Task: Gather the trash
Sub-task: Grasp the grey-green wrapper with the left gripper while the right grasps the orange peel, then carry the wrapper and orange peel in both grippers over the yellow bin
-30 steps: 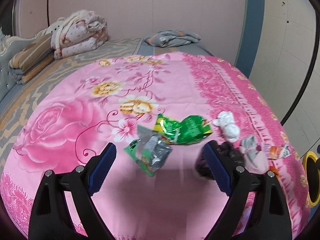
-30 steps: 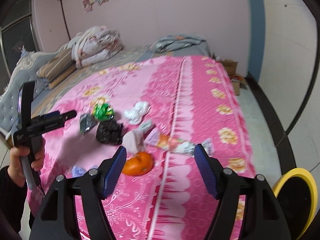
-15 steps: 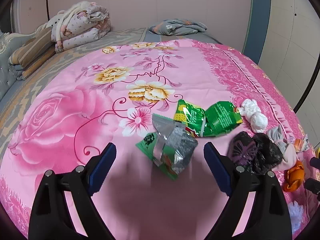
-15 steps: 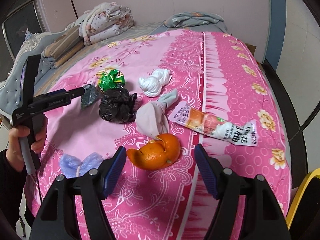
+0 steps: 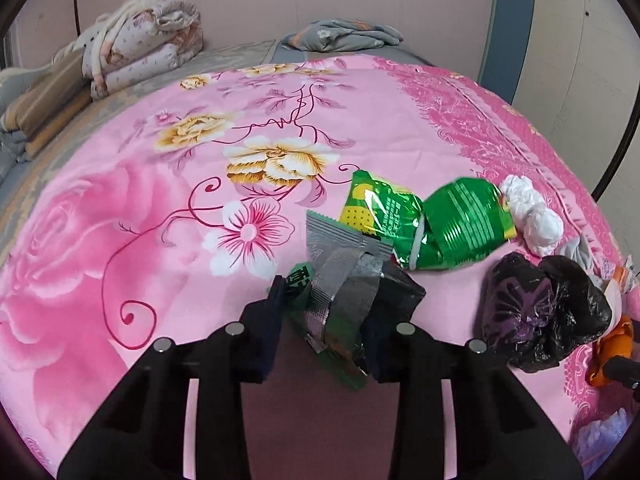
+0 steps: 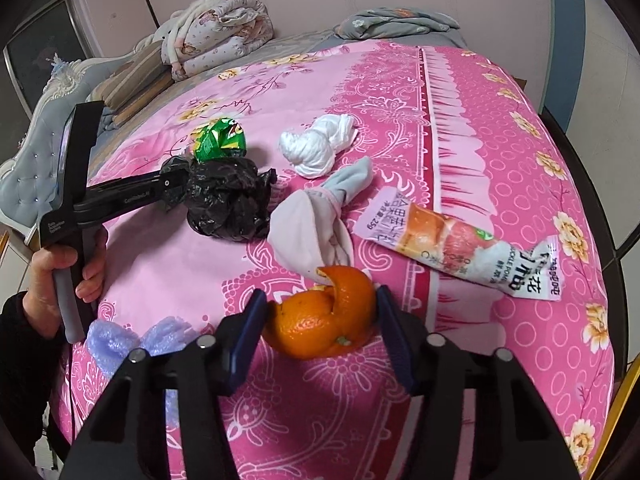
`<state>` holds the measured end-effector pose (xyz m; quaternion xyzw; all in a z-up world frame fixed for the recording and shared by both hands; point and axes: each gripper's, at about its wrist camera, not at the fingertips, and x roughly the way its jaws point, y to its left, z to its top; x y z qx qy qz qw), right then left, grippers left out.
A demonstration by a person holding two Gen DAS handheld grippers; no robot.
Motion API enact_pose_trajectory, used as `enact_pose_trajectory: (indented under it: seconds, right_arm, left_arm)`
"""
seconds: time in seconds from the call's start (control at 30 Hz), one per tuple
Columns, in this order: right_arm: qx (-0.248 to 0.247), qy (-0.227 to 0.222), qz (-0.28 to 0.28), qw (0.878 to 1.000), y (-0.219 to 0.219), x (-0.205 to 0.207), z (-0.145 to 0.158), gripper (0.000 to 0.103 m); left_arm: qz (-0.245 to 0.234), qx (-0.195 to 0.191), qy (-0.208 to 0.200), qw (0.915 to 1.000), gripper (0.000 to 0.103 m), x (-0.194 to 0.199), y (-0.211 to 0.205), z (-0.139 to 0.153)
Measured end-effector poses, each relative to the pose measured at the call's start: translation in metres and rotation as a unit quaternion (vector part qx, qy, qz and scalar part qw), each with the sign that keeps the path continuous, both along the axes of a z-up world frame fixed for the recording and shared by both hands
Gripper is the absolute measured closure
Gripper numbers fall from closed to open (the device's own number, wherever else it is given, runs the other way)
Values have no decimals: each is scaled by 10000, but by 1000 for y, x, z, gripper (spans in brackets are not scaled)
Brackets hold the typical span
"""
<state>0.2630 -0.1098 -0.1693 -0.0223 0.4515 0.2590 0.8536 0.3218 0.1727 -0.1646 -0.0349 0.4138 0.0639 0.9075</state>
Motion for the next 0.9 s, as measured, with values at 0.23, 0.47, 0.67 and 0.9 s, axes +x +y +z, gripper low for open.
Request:
enact_pose_trajectory:
  seconds: [0.23,0.47,0.67,0.9]
  right_arm:
    - [93,38,1,9999,-3,1,-1,62]
    - [62,-43,-54,10000,-12,-10,8,64]
    - [112,-156,-187,9996,-31,-25,22,64]
    - [231,-330,-321,9987,-48,-46,47,64]
  left_arm:
    - [176,-208,-171,9995,82,-4,11,5]
    - [182,-157,-272,9993,83,-15,9,19]
    - [288,-161,-308,9990,83,-31,10,32]
    - [322,-111,-452,9984,83,-56,2,59]
